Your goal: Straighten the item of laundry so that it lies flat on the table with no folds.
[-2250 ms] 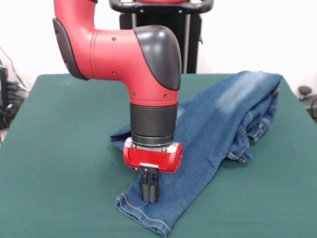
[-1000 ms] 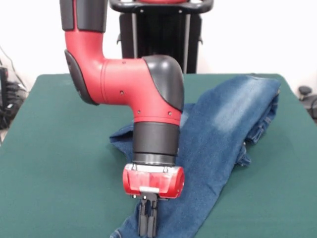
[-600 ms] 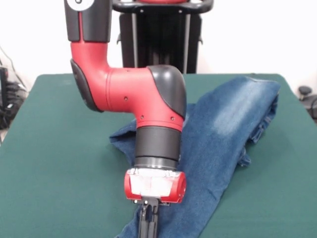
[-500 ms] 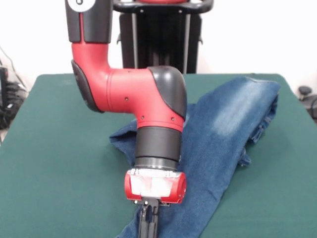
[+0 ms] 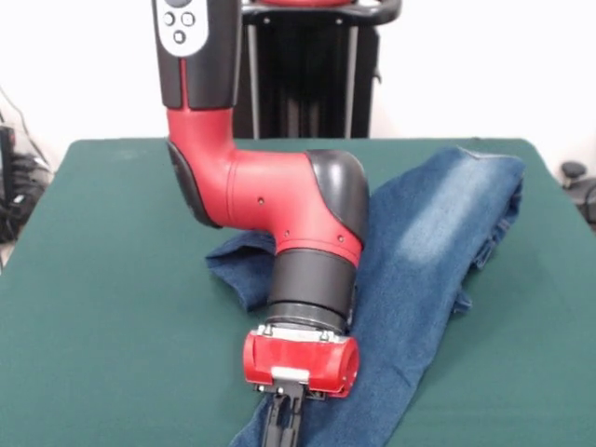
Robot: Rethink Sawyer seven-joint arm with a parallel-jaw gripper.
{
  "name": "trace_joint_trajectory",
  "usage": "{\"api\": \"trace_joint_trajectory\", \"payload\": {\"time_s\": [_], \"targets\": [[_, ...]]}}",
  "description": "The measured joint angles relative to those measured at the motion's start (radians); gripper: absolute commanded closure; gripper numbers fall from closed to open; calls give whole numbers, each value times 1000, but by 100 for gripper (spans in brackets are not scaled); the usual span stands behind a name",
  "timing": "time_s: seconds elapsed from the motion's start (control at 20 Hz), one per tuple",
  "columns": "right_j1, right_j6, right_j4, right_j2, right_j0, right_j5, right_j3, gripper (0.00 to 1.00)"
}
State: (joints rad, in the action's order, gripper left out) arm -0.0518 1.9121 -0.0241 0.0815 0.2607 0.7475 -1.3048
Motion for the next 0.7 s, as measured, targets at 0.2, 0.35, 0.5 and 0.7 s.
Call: {"api": "trace_joint_trajectory", "payload": {"time_s": [0.2,0.35,0.5,0.7], "targets": [[3,0,6,-12,-9,-12,12,100],[-21,0,6,-12,-9,-124,29,100],[-69,0,5,-14,-9,-366,68,100],[-129,0,5,-18,-11,-829,166,100]]}}
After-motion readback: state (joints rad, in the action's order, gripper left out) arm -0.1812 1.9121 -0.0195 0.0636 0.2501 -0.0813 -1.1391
